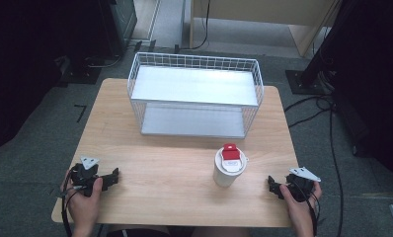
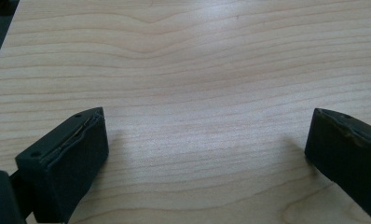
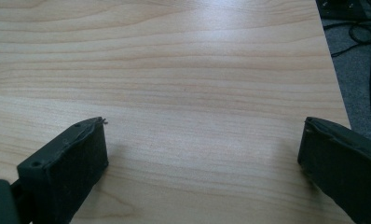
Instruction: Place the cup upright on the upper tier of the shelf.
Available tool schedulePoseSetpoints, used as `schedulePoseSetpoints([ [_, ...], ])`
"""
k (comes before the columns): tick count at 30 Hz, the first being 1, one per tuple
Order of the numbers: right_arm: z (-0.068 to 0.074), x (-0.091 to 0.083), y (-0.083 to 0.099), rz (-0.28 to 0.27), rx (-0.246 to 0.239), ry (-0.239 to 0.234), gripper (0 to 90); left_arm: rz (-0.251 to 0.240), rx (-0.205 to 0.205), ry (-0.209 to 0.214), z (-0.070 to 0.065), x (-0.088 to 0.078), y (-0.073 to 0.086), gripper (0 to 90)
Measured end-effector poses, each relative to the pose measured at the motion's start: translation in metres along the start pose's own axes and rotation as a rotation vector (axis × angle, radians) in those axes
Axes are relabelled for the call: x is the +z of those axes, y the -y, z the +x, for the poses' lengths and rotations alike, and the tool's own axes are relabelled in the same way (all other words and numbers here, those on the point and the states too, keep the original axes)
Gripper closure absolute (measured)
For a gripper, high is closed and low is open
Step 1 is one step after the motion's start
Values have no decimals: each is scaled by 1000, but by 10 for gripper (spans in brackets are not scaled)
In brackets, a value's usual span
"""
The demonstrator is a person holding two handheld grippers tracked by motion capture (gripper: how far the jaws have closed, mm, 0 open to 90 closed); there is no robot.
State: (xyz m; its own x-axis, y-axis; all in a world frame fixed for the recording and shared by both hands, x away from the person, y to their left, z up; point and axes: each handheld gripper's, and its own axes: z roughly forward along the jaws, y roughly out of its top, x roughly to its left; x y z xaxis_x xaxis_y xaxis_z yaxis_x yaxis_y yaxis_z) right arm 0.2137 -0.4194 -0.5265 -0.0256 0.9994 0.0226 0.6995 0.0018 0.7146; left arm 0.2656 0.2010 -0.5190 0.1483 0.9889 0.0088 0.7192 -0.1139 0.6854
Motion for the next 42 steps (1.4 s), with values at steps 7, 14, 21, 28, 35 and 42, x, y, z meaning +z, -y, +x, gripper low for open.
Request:
schedulePoseSetpoints([
  [7,8,-3,2,-10,-20,22,10,0,0,0,0,0,0,0],
  [14,32,-8,-4,-36,-66,-32,10,0,0,0,0,0,0,0],
  [21,53,-12,-7,-61,-117,-87,10,0,0,0,0,0,0,0],
  [28,75,-19,-9,-82,-150,-170,10,0,0,0,0,0,0,0],
  [35,92,-22,-10,-97,-197,-228,10,0,0,0,0,0,0,0],
  [42,112,-31,-12,-130,-240,-316,10,0,0,0,0,0,0,0],
])
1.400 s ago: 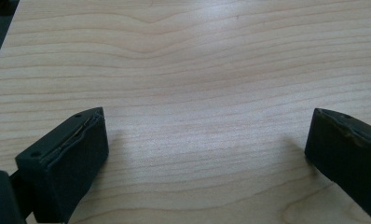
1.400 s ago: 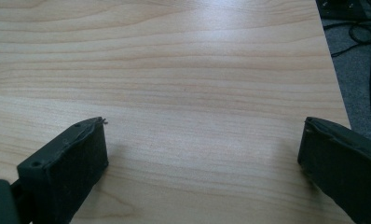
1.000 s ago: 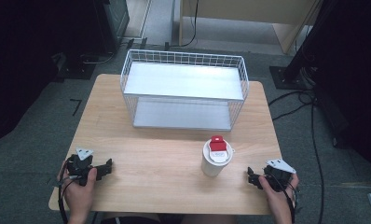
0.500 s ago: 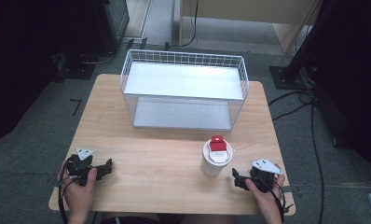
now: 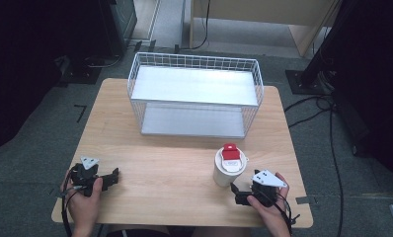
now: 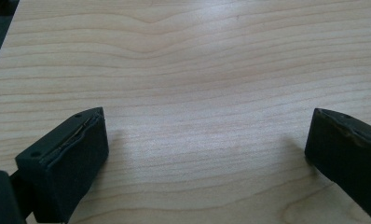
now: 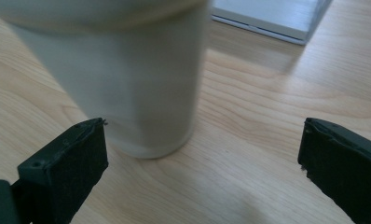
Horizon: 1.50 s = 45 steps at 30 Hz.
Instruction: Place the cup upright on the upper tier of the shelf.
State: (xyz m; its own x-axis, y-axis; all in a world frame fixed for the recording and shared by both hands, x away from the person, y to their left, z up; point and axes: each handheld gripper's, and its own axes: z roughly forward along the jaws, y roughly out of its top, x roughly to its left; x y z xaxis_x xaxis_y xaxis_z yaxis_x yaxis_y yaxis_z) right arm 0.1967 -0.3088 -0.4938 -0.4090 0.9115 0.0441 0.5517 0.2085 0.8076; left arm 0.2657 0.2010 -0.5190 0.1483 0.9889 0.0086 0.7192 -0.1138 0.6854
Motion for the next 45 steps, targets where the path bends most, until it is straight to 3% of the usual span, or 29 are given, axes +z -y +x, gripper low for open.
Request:
schedulePoseSetpoints([
  [7,11,0,-4,-43,-5,-42,15,0,0,0,0,0,0,0],
  [14,18,1,-12,-113,54,-63,68,0,0,0,0,0,0,0],
  [21,22,8,-17,-132,78,-82,74,0,0,0,0,0,0,0],
  [25,26,10,-18,-144,82,-78,75,0,0,0,0,0,0,0],
  [26,30,14,-19,-155,69,-51,81,0,2,2,-1,0,0,0],
  [30,35,19,-21,-174,69,-22,99,1,4,2,-1,0,-1,0],
  [45,40,27,-22,-208,93,-6,84,1,4,2,-1,0,-1,0],
])
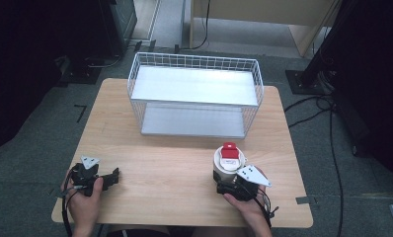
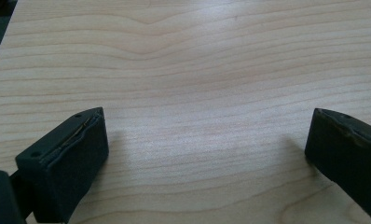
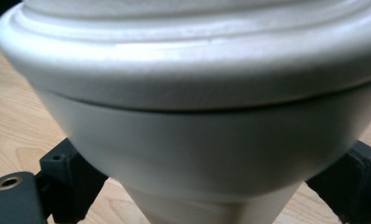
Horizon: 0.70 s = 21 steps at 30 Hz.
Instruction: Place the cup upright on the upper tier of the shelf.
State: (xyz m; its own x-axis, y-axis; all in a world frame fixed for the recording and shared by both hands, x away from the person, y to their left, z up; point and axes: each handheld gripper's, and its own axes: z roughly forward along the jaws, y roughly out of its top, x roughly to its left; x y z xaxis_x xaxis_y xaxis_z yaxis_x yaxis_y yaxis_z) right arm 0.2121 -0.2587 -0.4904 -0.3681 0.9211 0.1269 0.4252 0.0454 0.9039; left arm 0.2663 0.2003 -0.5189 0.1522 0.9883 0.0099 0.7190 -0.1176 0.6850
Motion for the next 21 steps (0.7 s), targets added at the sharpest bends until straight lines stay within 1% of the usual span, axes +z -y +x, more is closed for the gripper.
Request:
schedulePoseSetpoints([
  [5,2,-1,-3,-8,-10,34,91,0,0,0,0,0,0,0],
  [6,2,-2,-3,-19,-6,44,104,0,0,0,0,0,0,0],
  [7,-1,-4,-5,-38,16,54,127,0,0,0,0,0,0,0],
  [10,-5,-4,-5,-43,30,46,127,0,1,0,0,0,0,0],
  [12,-5,-4,-5,-44,25,41,127,2,3,0,0,0,0,0],
  [14,-2,-4,-4,-47,-9,47,126,2,4,1,0,0,0,0],
  [16,0,-4,-3,-45,-18,47,126,2,4,1,0,0,0,0],
  [17,2,-3,-2,-48,-39,48,124,2,3,1,0,0,0,0],
  [21,3,-3,-1,-47,-32,46,121,3,4,1,0,0,0,0],
])
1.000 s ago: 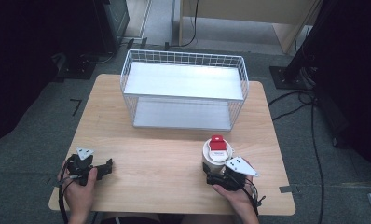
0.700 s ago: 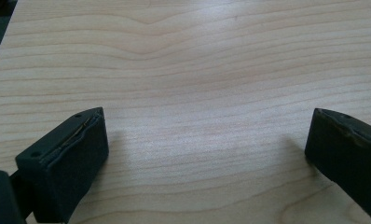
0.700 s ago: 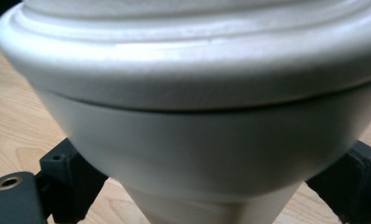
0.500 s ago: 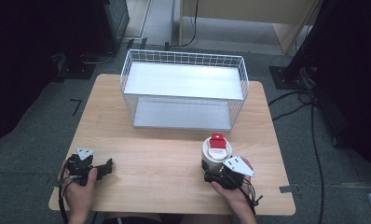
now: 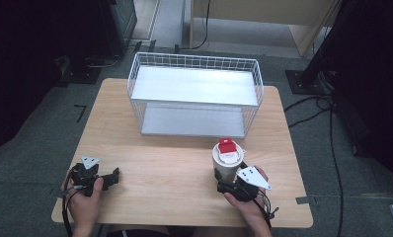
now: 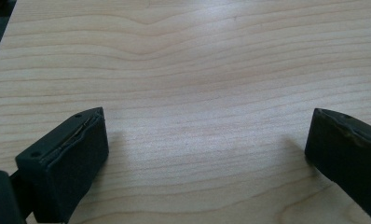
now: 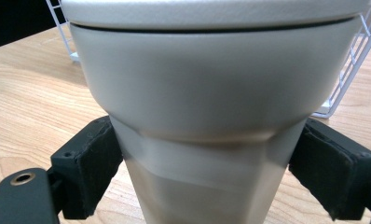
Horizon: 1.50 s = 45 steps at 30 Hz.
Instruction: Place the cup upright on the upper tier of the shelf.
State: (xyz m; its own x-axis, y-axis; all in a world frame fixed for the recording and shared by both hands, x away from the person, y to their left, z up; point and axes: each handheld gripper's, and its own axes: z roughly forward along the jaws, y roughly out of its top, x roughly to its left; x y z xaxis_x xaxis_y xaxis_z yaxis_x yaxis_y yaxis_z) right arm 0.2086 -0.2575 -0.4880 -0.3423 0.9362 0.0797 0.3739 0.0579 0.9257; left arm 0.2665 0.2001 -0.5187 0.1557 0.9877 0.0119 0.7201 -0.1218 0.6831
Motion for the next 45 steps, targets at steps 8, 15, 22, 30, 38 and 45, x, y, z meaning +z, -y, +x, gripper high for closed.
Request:
schedulePoseSetpoints([
  [8,1,6,2,6,-15,-20,56,0,0,0,0,0,0,0],
  [15,1,14,0,-18,1,-32,79,0,0,0,0,0,0,0],
  [22,8,11,-1,-29,-21,-26,82,0,0,0,0,0,0,0],
  [30,13,7,-13,-39,-19,-24,82,0,0,0,0,0,0,0],
  [38,16,5,-38,-100,1,-10,82,1,0,0,0,0,0,0],
  [45,19,6,-58,-150,14,2,82,1,-1,1,0,0,0,0],
])
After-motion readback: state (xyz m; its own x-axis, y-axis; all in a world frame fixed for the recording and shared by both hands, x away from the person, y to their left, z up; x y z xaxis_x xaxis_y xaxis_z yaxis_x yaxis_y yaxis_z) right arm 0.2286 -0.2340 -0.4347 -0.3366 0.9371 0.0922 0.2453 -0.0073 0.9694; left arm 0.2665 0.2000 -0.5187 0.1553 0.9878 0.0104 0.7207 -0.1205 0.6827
